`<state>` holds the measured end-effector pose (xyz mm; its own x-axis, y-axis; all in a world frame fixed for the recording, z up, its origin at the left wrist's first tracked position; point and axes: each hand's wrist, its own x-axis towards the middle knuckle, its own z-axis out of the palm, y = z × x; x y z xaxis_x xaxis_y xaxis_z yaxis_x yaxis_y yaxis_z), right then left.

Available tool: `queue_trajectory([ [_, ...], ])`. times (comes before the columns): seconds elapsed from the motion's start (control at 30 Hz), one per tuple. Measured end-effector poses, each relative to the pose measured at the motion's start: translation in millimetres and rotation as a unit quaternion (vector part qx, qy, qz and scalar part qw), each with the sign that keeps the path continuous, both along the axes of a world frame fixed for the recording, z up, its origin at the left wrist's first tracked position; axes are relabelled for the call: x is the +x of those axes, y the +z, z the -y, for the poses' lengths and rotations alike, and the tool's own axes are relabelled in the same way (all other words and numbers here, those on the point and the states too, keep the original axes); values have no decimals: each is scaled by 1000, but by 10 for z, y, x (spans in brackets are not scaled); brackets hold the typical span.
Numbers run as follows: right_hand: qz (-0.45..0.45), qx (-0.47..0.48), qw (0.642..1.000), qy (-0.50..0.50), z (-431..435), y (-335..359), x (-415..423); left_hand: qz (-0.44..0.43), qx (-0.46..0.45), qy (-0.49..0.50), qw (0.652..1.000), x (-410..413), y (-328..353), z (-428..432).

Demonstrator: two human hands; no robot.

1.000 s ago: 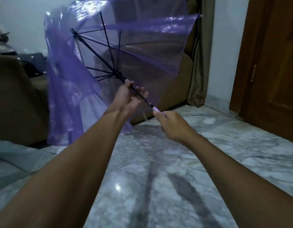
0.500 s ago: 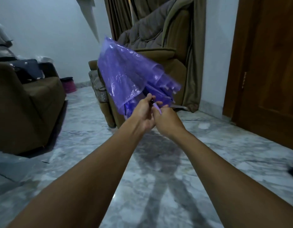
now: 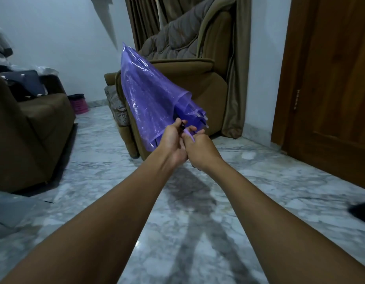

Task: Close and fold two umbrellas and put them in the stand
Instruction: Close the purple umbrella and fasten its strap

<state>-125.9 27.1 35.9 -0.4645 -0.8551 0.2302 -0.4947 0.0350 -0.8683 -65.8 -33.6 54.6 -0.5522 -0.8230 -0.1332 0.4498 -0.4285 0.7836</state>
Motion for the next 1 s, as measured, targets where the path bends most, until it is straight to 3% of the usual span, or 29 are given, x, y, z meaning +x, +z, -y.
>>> queue_trajectory([
  [0.13,-11,6,1000,-15,-22,7,31,32,-8,9,999,-8,24,-13],
  [0.3,-128,38,987,-86,-13,-12,68,104,-5,18,994,-24,17,11],
  [0.53,-62,23,998,-15,-83,-143,-80,117,-7,8,993,69,-69,23],
  [1.0,-85,17,996,9,-108,-224,-80,119,-21,14,993,140,-78,-33],
])
